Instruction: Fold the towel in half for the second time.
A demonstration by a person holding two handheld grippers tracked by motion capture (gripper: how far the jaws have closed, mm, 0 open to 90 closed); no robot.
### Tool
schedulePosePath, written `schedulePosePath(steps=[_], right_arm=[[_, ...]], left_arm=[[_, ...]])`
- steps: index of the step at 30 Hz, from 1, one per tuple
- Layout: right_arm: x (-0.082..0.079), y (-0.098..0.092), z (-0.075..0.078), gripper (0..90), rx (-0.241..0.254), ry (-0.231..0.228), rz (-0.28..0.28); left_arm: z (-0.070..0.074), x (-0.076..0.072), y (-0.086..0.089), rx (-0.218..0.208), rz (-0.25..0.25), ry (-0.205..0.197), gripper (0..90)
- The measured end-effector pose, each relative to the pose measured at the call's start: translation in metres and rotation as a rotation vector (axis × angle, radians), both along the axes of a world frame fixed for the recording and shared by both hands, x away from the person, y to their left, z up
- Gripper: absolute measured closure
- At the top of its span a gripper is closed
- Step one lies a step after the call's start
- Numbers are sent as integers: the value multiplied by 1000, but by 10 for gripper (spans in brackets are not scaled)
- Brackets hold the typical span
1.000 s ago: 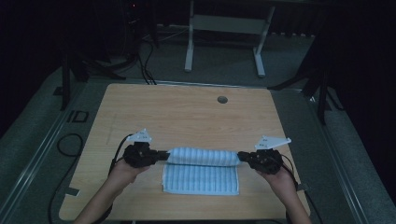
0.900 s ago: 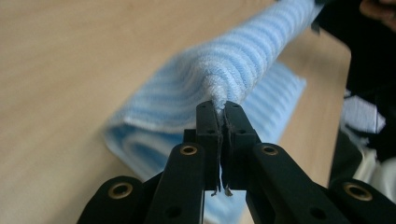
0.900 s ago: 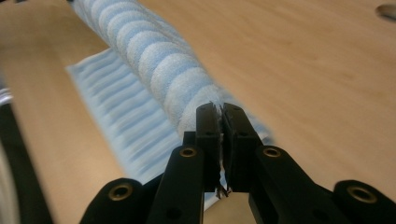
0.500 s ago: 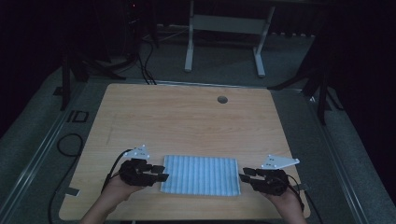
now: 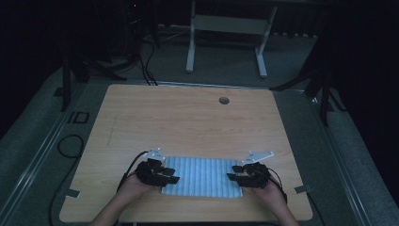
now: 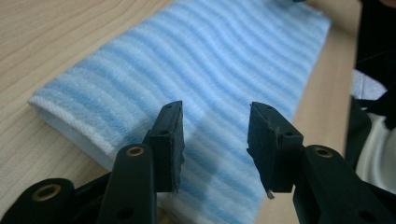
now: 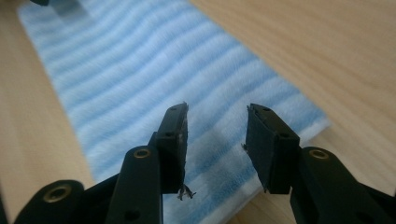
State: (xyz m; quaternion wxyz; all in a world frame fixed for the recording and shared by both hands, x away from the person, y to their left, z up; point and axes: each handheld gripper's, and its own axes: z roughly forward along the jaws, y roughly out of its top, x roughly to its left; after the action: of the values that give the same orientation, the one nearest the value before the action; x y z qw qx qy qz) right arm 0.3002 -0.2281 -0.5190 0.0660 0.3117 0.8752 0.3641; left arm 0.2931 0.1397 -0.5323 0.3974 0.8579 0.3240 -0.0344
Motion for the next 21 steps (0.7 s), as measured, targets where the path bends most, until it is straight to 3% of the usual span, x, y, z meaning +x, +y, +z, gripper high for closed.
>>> schedulePosePath(steps=[5, 6, 10, 14, 21], right_arm=[[5, 5, -18, 582, -72, 0, 8], [6, 5, -21, 579, -63, -4, 14], [10, 7, -19, 562, -107, -30, 22], [21, 10, -20, 562, -107, -38, 13], [46, 19, -20, 558, -111, -37, 1]], left_arm=[[-11, -1, -3, 56, 29, -11, 578], [-11, -2, -3, 59, 28, -20, 578], [-11, -3, -5, 79, 23, -38, 577], [-12, 3, -1, 52, 47, -20, 577], [-11, 20, 3, 77, 76, -30, 577]])
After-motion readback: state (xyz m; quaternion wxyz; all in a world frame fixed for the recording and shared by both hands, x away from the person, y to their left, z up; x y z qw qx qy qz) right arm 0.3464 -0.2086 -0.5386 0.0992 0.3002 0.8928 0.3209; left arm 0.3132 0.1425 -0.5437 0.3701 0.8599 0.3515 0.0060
